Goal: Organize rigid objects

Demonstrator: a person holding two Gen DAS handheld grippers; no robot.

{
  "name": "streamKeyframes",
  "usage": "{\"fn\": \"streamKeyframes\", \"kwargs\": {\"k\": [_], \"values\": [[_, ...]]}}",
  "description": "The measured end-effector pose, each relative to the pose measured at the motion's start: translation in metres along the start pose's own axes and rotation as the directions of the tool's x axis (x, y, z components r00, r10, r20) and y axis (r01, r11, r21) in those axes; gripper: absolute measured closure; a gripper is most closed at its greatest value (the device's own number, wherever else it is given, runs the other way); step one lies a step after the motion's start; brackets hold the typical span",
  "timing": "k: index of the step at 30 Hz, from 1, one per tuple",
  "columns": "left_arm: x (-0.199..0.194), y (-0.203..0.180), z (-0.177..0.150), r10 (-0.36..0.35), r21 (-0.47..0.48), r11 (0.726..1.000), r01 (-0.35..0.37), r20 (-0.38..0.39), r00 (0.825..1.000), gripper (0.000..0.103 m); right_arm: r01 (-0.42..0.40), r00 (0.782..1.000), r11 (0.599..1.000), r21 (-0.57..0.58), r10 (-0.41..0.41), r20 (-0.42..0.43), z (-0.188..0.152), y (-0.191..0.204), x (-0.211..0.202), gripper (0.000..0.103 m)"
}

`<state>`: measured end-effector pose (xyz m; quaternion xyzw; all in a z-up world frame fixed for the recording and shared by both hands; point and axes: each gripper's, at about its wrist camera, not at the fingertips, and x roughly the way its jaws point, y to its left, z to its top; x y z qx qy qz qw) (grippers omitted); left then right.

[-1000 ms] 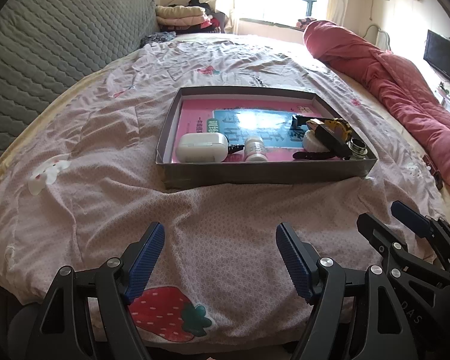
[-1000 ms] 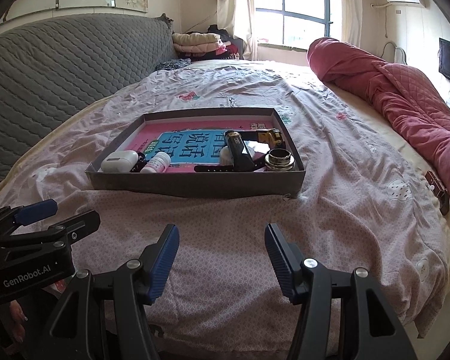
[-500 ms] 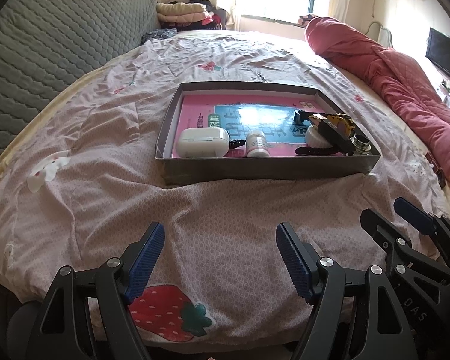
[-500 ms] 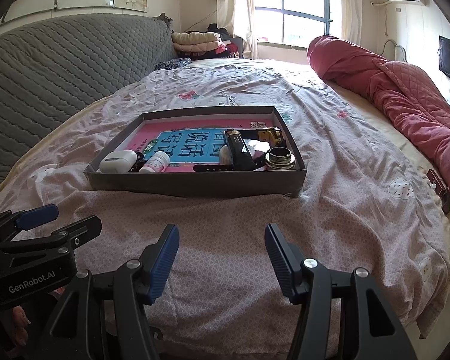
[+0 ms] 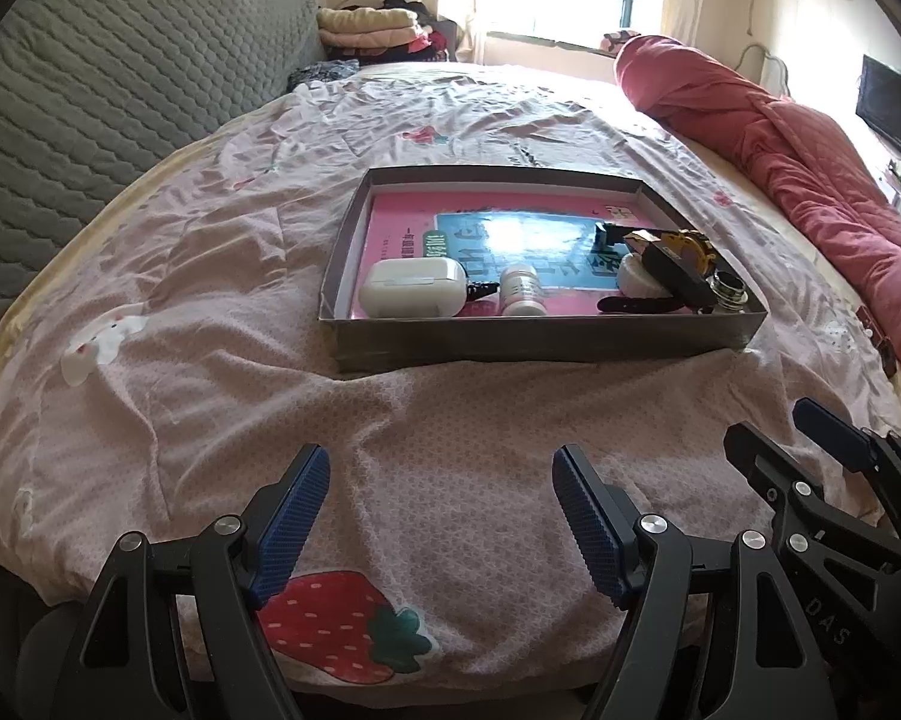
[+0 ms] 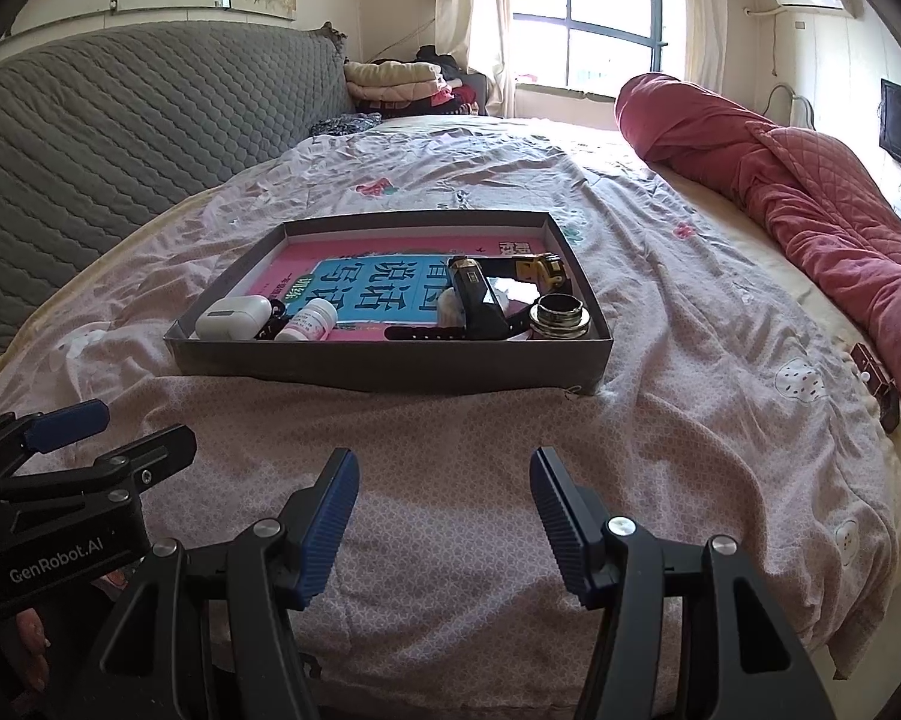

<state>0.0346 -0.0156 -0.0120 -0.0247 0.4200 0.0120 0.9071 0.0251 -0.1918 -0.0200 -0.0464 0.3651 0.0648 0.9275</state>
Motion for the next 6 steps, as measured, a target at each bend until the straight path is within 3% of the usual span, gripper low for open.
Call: {"fn": "streamKeyframes", "kwargs": {"k": [6], "values": [[-0.0036, 0.0048, 0.0048, -0.016, -0.015, 1.000, 0.017, 0.029, 0.999, 0.025, 0.008, 1.000, 1.000, -0.008, -0.008, -0.010, -0.0004, 0.0001, 0.0024, 0.044]]}}
